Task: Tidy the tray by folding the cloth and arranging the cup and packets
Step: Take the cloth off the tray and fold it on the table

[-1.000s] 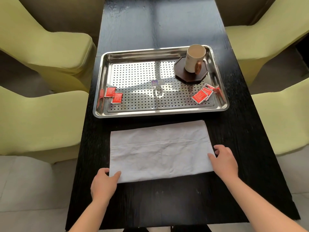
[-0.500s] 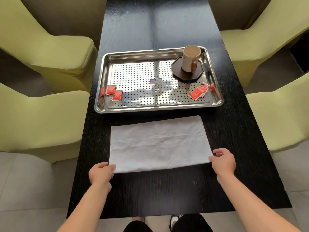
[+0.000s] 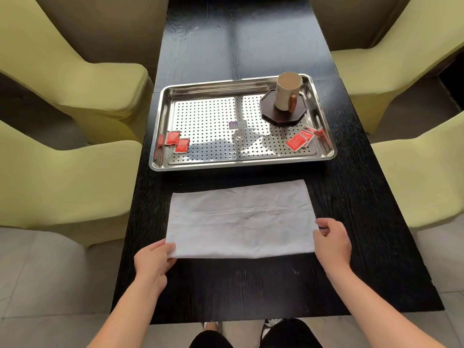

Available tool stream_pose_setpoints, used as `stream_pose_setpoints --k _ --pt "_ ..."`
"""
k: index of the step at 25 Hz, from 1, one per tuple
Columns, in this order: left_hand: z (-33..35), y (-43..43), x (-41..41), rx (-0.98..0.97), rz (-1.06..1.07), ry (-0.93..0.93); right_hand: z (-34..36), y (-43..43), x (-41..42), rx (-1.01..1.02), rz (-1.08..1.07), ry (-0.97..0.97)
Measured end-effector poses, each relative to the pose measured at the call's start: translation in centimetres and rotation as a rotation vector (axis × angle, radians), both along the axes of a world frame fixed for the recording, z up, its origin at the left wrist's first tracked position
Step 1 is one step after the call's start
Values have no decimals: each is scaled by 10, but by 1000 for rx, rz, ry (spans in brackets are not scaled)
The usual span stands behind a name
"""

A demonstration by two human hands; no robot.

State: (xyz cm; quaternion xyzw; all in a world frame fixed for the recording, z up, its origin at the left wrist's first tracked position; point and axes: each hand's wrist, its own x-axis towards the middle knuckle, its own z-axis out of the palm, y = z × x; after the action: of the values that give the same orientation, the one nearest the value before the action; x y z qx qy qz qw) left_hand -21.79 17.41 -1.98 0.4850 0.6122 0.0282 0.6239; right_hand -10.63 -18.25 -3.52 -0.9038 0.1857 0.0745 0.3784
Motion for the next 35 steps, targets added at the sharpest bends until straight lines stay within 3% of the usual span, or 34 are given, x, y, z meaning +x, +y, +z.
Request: stream_pose_setpoints --k 4,11,15,20,22,24,26,35 --pt "31 -22 11 104 -104 -113 16 59 10 527 85 253" --pt "65 -67 34 261 -345 -276 14 140 59 786 86 443" --pt "74 -80 45 286 -383 -302 7 154 70 664 193 487" --pt "75 -106 60 387 -584 -243 38 163 85 795 247 507" --pt "73 -124 66 530 -779 -191 49 164 94 641 406 410" --pt "73 -144 73 642 -905 -186 54 156 103 352 496 243" --pt "72 -163 79 667 -950 -207 53 134 110 226 482 162" --pt "51 -256 109 616 -1091 -263 19 25 139 169 327 174"
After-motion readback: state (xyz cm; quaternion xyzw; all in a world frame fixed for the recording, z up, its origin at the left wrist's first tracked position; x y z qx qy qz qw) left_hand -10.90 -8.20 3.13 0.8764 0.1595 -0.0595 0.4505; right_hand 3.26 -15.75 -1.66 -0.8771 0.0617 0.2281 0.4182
